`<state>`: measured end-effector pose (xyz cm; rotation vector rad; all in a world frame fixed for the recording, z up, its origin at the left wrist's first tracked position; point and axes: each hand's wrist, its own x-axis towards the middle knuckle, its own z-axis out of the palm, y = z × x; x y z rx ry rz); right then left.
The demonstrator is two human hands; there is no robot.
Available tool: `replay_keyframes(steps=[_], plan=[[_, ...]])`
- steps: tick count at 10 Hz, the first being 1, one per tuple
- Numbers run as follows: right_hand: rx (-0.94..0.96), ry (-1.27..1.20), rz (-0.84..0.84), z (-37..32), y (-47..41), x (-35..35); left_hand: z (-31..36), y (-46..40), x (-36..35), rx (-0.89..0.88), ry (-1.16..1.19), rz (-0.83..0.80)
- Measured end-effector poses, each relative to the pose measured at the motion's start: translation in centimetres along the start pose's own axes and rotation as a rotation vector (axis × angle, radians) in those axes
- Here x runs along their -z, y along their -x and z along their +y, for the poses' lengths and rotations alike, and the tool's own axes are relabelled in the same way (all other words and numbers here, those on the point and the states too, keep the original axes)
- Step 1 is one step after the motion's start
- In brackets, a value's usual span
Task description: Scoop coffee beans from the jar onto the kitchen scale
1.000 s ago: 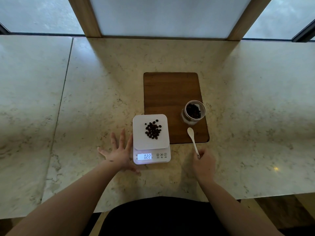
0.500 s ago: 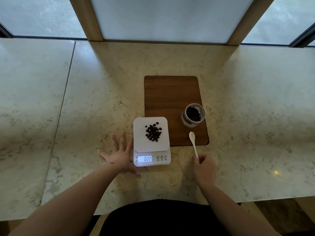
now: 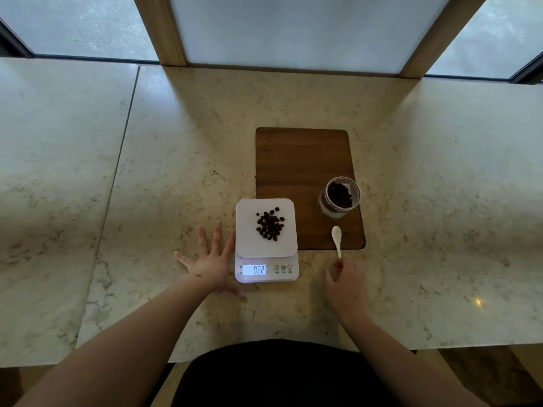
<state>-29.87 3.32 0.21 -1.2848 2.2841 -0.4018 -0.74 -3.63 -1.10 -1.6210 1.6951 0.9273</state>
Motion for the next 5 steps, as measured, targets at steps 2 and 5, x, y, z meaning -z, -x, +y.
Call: replay_keyframes(steps=[2,5], plan=[[0.225,0.012,-0.194,-2.4,0.4,-1.0,-0.1,1.1,0.8,-0.053,0.091,0.06],[0.48,0.207,-0.365,-6.6,-1.4,-1.3,2.3,3.1,2.5,-0.092,0.213,0.246]])
